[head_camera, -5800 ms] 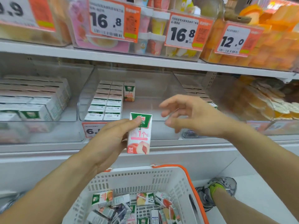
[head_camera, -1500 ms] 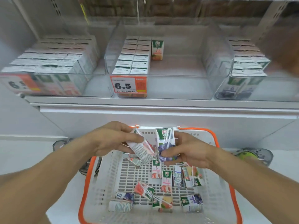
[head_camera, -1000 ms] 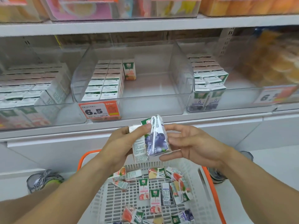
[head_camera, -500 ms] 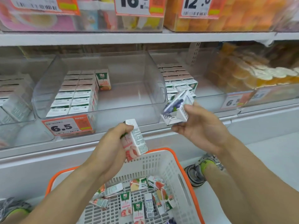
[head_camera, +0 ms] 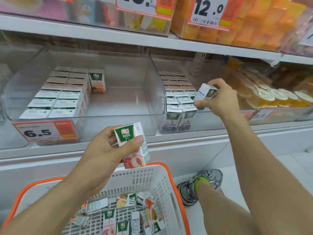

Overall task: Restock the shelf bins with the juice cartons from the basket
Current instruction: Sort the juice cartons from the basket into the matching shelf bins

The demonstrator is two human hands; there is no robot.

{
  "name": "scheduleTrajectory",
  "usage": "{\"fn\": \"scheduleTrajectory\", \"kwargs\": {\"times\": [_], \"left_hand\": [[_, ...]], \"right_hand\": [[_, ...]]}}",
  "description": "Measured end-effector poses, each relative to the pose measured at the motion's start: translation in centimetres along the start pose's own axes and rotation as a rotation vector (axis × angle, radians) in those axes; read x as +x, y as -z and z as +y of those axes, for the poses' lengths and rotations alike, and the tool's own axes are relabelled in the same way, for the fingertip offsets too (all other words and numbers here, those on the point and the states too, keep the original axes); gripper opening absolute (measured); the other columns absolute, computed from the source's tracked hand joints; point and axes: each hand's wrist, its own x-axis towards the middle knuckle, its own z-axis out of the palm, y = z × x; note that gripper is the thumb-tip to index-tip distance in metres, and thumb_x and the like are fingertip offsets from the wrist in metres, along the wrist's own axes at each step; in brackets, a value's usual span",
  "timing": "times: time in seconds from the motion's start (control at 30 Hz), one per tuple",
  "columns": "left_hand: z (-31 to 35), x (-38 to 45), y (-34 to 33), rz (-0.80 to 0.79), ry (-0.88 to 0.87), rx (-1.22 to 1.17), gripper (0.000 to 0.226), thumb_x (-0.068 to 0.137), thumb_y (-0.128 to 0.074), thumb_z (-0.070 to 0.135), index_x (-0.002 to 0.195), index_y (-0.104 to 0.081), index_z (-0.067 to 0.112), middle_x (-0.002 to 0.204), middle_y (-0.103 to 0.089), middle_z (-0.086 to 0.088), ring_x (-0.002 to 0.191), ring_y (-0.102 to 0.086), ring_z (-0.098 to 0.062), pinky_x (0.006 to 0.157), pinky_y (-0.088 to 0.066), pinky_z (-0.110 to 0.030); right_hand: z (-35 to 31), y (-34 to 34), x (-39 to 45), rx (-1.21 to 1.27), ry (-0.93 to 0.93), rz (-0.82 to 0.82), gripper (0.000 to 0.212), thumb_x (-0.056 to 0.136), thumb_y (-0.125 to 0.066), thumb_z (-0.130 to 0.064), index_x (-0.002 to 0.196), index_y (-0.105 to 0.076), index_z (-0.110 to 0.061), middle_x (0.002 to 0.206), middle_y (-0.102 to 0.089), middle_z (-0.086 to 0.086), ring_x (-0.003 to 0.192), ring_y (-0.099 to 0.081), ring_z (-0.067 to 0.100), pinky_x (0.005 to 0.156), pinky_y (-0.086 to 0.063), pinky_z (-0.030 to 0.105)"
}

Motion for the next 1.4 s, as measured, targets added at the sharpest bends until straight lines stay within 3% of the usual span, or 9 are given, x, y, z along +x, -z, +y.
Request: {"fn": "scheduleTrajectory", "kwargs": {"times": [0.2, 0.33, 0.47, 0.67, 0.73, 0.93, 1.13, 1.27, 1.4], "left_hand": [[0.0, 0.9, -0.9, 0.003, 0.010, -0.017, 0.067, 0.050, -0.086, 0.037, 0.110, -0.066, 0.013, 0.099, -0.076, -0.006, 0.091, -0.074, -0.028, 0.083, -0.056, -0.046], [0.0, 1.2, -1.3, -0.014, 0.019, -0.018, 0.074, 0.048, -0.092, 0.043, 0.111, -0.066, 0.014, 0.100, -0.076, -0.006, 0.092, -0.074, -0.029, 0.084, -0.056, -0.047], [-0.2, 1.2, -1.4, -0.015, 0.009, -0.019, 0.073, 0.049, -0.095, 0.039, 0.110, -0.066, 0.014, 0.100, -0.076, -0.007, 0.092, -0.074, -0.028, 0.085, -0.056, -0.048], [-0.5, 1.0, -1.1, 0.050, -0.038, -0.044, 0.067, 0.051, -0.080, 0.037, 0.111, -0.063, 0.012, 0.096, -0.076, -0.005, 0.090, -0.073, -0.024, 0.072, -0.057, -0.034], [-0.4, 1.0, -1.0, 0.053, -0.042, -0.044, 0.064, 0.054, -0.080, 0.036, 0.111, -0.063, 0.012, 0.095, -0.076, -0.003, 0.089, -0.073, -0.022, 0.068, -0.058, -0.030], [0.0, 0.6, -0.4, 0.059, -0.052, -0.037, 0.063, 0.057, -0.081, 0.036, 0.112, -0.062, 0.012, 0.095, -0.076, -0.003, 0.089, -0.074, -0.021, 0.069, -0.057, -0.028], [0.9, -0.1, 0.6, 0.076, -0.081, 0.001, 0.060, 0.058, -0.081, 0.034, 0.111, -0.063, 0.015, 0.094, -0.077, 0.001, 0.088, -0.073, -0.017, 0.065, -0.057, -0.020], [1.8, -0.7, 2.0, 0.103, -0.119, 0.062, 0.061, 0.056, -0.083, 0.037, 0.112, -0.064, 0.019, 0.097, -0.076, 0.001, 0.092, -0.073, -0.017, 0.078, -0.059, -0.032], [3.2, -1.8, 3.8, 0.137, -0.182, 0.094, 0.038, 0.069, -0.084, 0.027, 0.104, -0.069, 0.023, 0.092, -0.076, 0.000, 0.082, -0.071, -0.016, 0.067, -0.058, -0.032]], "right_hand": [[0.5, 0.2, 1.5, -0.072, 0.077, -0.195, 0.070, 0.059, -0.096, -0.018, 0.122, -0.065, -0.023, 0.106, -0.069, 0.002, 0.087, -0.066, 0.021, 0.063, -0.057, 0.029], [0.9, 0.4, 1.6, -0.088, 0.093, -0.254, 0.053, 0.076, -0.086, -0.012, 0.125, -0.068, -0.020, 0.099, -0.073, 0.009, 0.082, -0.071, 0.025, 0.055, -0.053, 0.014], [0.6, -0.2, 1.9, -0.093, 0.068, -0.221, 0.041, 0.073, -0.087, -0.010, 0.108, -0.069, -0.021, 0.098, -0.073, 0.012, 0.078, -0.071, 0.028, 0.074, -0.062, 0.043], [0.2, -0.1, 1.7, -0.100, 0.038, -0.352, 0.032, 0.083, -0.080, -0.015, 0.112, -0.068, -0.023, 0.133, -0.062, 0.011, 0.103, -0.068, 0.026, 0.072, -0.060, 0.034], [0.3, 0.2, 1.6, -0.110, 0.050, -0.364, 0.033, 0.085, -0.078, -0.019, 0.116, -0.067, -0.022, 0.132, -0.063, 0.010, 0.105, -0.065, 0.023, 0.069, -0.053, 0.028], [0.0, -0.3, 0.5, -0.129, 0.033, -0.199, 0.037, 0.079, -0.084, -0.028, 0.113, -0.073, -0.019, 0.113, -0.071, 0.015, 0.096, -0.067, 0.025, 0.089, -0.056, 0.039], [-1.0, 1.1, -0.3, -0.258, 0.076, -0.207, 0.039, 0.088, -0.074, -0.031, 0.124, -0.067, -0.020, 0.124, -0.068, 0.005, 0.112, -0.063, 0.024, 0.102, -0.049, 0.039], [-5.0, 2.4, -3.1, -0.089, 0.220, -0.006, 0.018, 0.092, -0.068, -0.024, 0.109, -0.072, -0.023, 0.102, -0.073, -0.004, 0.092, -0.067, 0.013, 0.088, -0.055, 0.034], [-11.2, -0.1, -9.2, 0.320, 0.384, -0.300, 0.011, 0.089, -0.073, -0.017, 0.097, -0.073, -0.025, 0.085, -0.075, -0.004, 0.080, -0.072, 0.018, 0.072, -0.059, 0.034]]}}
